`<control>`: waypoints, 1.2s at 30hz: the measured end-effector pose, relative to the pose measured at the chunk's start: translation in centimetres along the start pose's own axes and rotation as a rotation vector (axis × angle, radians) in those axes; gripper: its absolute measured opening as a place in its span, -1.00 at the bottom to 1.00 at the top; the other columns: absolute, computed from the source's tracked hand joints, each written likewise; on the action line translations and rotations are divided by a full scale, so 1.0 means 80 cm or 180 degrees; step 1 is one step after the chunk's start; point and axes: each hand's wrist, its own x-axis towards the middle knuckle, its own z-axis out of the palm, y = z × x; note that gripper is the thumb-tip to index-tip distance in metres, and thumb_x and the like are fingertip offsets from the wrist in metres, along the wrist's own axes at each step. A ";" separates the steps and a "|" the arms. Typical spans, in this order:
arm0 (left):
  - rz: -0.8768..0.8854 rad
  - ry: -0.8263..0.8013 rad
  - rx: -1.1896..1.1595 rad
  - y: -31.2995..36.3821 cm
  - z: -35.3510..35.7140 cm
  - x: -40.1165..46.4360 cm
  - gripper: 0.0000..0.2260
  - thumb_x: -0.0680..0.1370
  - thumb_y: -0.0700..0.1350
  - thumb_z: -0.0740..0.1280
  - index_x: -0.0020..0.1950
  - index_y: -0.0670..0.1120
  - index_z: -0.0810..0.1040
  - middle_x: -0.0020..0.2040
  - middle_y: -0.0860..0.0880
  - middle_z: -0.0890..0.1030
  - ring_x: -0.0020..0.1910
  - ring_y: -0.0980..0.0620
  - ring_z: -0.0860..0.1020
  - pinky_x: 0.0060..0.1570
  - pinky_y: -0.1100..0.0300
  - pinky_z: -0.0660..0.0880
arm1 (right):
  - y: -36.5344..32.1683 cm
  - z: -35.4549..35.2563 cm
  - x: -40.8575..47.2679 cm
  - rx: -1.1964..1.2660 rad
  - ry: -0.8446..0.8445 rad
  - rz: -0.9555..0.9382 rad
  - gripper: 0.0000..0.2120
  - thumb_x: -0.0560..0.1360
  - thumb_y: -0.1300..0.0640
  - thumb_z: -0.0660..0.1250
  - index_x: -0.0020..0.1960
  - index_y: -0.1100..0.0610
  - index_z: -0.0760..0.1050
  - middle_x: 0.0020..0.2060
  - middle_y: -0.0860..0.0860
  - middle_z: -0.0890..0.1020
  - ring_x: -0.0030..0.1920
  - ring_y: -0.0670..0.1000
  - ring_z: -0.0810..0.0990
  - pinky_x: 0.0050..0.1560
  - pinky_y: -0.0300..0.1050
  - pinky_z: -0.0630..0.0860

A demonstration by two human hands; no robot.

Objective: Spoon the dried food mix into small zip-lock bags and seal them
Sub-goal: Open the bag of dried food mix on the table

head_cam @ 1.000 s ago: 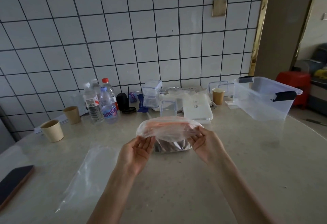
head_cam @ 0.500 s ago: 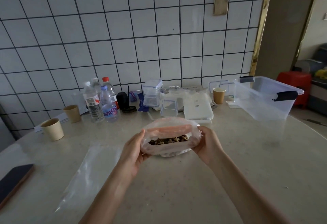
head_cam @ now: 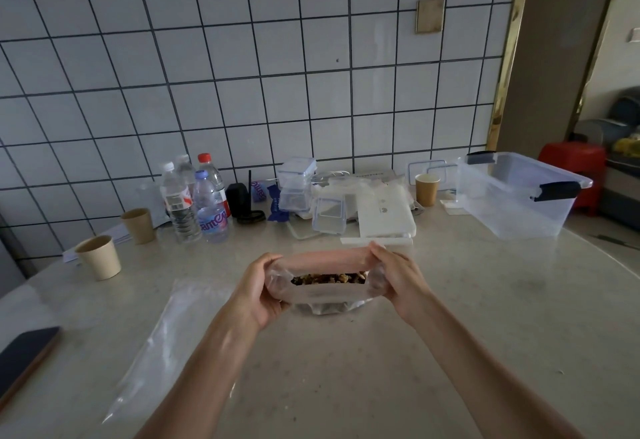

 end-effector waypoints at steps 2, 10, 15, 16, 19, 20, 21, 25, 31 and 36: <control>-0.0118 -0.0098 -0.0035 -0.001 0.002 0.003 -0.90 0.54 -0.09 0.37 -0.09 -0.12 0.56 -0.39 -0.10 0.61 -0.50 -0.02 0.60 -0.50 0.12 0.55 | 0.002 0.004 0.003 0.0441 0.0180 0.0283 -0.82 0.65 0.09 0.34 -0.01 0.21 0.56 -0.48 0.05 0.53 -0.53 -0.01 0.46 -0.47 -0.15 0.45; 0.0975 0.0168 0.1718 -0.001 -0.020 -0.002 -0.27 0.19 0.37 0.59 0.27 0.11 0.54 0.16 -0.04 0.65 0.08 -0.04 0.67 -0.13 0.10 0.61 | -0.004 -0.013 0.003 -0.0633 -0.0168 0.0047 -0.52 0.49 -0.11 0.51 0.31 0.09 0.51 -0.33 0.07 0.60 -0.41 0.02 0.60 -0.21 0.00 0.66; 0.2052 0.0126 0.2640 -0.003 -0.023 0.002 -0.72 0.48 0.14 0.55 0.12 0.09 0.66 0.08 0.07 0.70 0.02 0.04 0.69 -0.28 0.17 0.58 | -0.005 -0.012 0.002 -0.2363 -0.0175 -0.1273 -0.33 0.31 0.00 0.69 0.35 0.00 0.53 0.19 -0.11 0.56 0.14 -0.12 0.57 0.07 -0.26 0.55; 0.2169 0.0162 0.2671 -0.003 -0.022 0.004 -0.78 0.52 0.10 0.52 0.09 0.03 0.69 0.01 0.04 0.72 -0.01 -0.02 0.70 -0.27 0.06 0.62 | -0.005 -0.011 0.004 -0.2491 -0.0112 -0.1511 -0.41 0.35 0.02 0.67 0.32 0.05 0.57 0.21 -0.07 0.60 0.21 -0.08 0.56 0.20 -0.16 0.52; 0.2272 0.0212 0.2841 0.000 -0.018 0.008 -0.70 0.59 0.07 0.45 -0.02 -0.18 0.71 -0.19 -0.15 0.71 -0.19 -0.09 0.66 -0.18 -0.19 0.62 | -0.006 -0.008 0.004 -0.2699 -0.0039 -0.1884 -0.75 0.50 0.09 0.55 0.16 0.10 0.70 0.07 -0.02 0.74 0.16 -0.02 0.67 0.21 -0.08 0.55; 0.2262 0.0239 0.2911 0.000 -0.018 0.010 -0.65 0.61 0.06 0.43 -0.05 -0.26 0.68 -0.25 -0.21 0.65 -0.25 -0.07 0.59 -0.20 -0.22 0.61 | -0.007 -0.006 0.005 -0.2768 -0.0078 -0.1870 -0.80 0.50 0.07 0.54 0.10 0.10 0.73 0.01 -0.02 0.76 0.10 0.00 0.70 0.16 -0.05 0.58; 0.2226 0.0268 0.2943 0.001 -0.018 0.013 -0.62 0.63 0.05 0.41 -0.08 -0.30 0.65 -0.30 -0.20 0.59 -0.28 -0.04 0.54 -0.23 -0.21 0.61 | -0.007 -0.005 0.005 -0.2866 -0.0148 -0.1796 -0.82 0.48 0.02 0.56 0.03 0.08 0.74 -0.06 -0.02 0.77 0.03 0.01 0.71 0.10 -0.01 0.60; 0.1841 0.0275 0.2917 0.005 -0.014 0.018 -0.61 0.65 0.04 0.38 -0.29 -0.15 0.51 -0.37 -0.07 0.43 -0.34 -0.01 0.47 -0.39 0.09 0.54 | -0.005 -0.005 0.017 -0.3440 -0.0261 -0.1480 -0.68 0.44 -0.05 0.50 -0.32 0.16 0.56 -0.47 -0.05 0.54 -0.43 -0.01 0.50 -0.34 0.04 0.46; 0.1581 0.0094 0.2934 0.012 -0.008 0.024 -0.67 0.65 0.10 0.37 -0.14 -0.14 0.59 -0.28 -0.11 0.51 -0.28 -0.02 0.53 -0.35 0.17 0.54 | -0.003 -0.001 0.039 -0.3540 -0.0382 -0.1144 -0.50 0.67 0.07 0.29 -0.42 0.06 0.25 -0.53 -0.08 0.31 -0.50 -0.04 0.29 -0.36 -0.09 0.26; 0.0724 0.0271 0.1813 0.020 0.006 0.035 -0.80 0.62 -0.01 0.43 -0.01 -0.14 0.71 -0.14 -0.15 0.71 -0.17 -0.09 0.64 -0.01 -0.02 0.62 | -0.004 0.020 0.038 -0.2689 -0.0425 -0.0587 -0.60 0.69 0.03 0.15 -0.07 0.24 0.65 -0.40 -0.03 0.41 -0.38 -0.05 0.35 -0.33 -0.12 0.28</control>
